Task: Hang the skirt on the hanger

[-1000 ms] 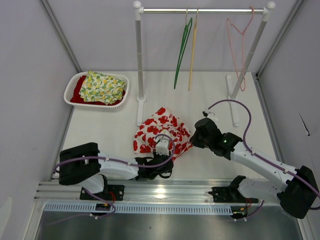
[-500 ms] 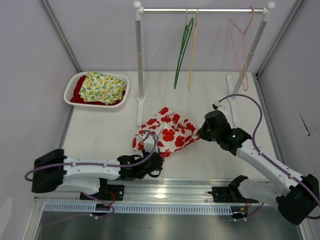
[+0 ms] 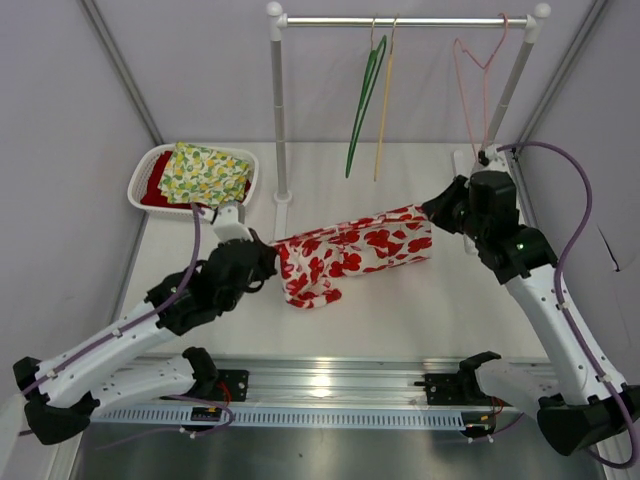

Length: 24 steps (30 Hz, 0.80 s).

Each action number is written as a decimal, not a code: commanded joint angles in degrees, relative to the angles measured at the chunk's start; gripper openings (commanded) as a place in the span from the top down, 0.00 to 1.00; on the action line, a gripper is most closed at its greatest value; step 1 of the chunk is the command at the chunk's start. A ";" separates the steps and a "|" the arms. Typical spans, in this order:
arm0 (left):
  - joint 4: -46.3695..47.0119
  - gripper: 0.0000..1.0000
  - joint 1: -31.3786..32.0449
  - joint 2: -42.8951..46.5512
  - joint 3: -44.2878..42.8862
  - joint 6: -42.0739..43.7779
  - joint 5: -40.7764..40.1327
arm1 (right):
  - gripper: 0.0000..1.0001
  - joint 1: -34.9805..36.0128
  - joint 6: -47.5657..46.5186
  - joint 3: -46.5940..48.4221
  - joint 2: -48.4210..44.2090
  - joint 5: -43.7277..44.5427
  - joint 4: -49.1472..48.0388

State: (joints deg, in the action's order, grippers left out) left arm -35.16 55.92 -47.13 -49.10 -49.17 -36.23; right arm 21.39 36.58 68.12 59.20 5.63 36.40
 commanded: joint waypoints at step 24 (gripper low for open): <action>10.64 1.00 -26.65 -27.49 -36.08 35.99 21.72 | 1.00 -20.77 -5.91 19.10 15.26 -17.06 -4.23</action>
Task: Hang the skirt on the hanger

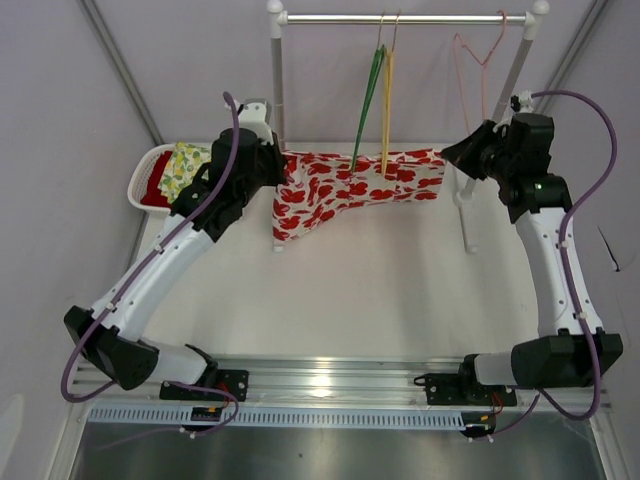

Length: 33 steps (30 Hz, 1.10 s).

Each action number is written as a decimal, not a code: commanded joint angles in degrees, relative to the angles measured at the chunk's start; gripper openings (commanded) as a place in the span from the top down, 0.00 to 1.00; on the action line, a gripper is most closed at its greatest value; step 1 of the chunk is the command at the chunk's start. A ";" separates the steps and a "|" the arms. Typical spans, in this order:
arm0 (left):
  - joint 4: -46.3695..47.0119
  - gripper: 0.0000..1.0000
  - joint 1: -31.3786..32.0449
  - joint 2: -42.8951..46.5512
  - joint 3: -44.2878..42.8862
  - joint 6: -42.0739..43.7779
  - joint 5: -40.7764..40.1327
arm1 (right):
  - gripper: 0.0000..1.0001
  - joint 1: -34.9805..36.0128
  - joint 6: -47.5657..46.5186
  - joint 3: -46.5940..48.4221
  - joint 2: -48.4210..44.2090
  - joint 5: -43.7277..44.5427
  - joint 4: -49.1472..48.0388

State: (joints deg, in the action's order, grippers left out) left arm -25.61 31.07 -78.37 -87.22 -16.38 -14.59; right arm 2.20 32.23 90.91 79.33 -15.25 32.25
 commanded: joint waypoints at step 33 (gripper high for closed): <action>-1.20 0.33 14.28 20.80 33.90 -8.77 6.24 | 0.40 -1.67 3.28 -53.22 -27.21 11.82 0.71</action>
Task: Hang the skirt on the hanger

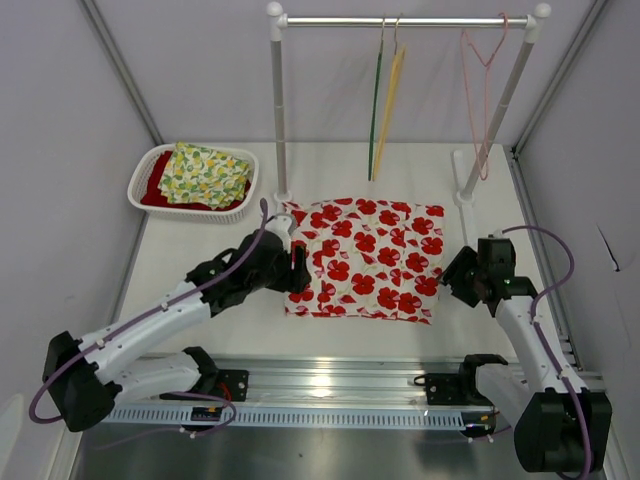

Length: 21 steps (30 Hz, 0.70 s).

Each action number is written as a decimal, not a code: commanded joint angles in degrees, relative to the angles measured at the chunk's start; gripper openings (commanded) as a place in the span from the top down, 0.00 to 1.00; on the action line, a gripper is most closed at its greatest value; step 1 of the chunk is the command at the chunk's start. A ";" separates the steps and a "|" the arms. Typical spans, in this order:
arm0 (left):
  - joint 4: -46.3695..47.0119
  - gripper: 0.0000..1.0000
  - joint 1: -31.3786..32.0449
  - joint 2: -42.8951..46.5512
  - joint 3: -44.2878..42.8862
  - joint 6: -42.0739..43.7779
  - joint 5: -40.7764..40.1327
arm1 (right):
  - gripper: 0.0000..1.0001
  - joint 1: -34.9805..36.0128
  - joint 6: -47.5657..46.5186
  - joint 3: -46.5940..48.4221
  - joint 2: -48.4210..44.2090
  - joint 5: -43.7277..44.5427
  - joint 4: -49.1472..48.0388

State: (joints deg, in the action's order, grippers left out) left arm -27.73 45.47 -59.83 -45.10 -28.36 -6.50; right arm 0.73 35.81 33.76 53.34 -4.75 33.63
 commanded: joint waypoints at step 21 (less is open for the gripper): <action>28.15 0.33 -3.64 -35.41 -64.04 19.92 -11.07 | 0.51 -0.20 -2.59 12.73 -3.24 -6.23 1.44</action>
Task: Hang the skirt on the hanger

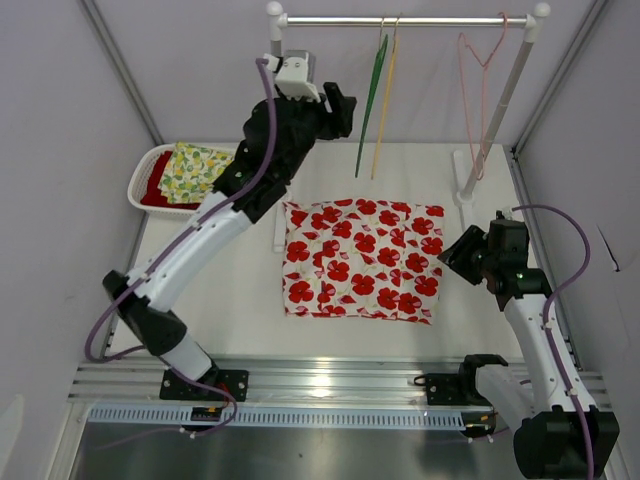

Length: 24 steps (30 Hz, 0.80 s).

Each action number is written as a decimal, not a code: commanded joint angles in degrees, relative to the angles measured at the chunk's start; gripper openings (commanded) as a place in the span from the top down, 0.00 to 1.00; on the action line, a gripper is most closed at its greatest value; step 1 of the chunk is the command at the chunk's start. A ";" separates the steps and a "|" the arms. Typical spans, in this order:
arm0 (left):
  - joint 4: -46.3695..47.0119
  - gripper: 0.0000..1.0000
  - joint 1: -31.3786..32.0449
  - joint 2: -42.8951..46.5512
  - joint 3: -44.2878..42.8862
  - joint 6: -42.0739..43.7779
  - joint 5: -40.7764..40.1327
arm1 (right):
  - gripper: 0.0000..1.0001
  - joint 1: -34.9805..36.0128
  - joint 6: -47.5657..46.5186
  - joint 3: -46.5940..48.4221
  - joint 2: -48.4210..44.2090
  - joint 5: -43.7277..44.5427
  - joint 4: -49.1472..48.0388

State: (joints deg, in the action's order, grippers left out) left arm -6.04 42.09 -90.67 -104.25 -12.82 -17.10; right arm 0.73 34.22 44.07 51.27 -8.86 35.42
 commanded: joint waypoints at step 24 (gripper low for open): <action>1.21 0.39 -2.36 -24.55 -27.24 7.46 1.46 | 0.52 -0.12 -2.93 1.98 -0.46 -4.14 -1.32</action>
State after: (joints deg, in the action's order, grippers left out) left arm -4.43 40.73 -114.08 -129.14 -6.39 -16.14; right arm 0.73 32.36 44.71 50.85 -12.01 35.55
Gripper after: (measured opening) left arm 0.611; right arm 0.486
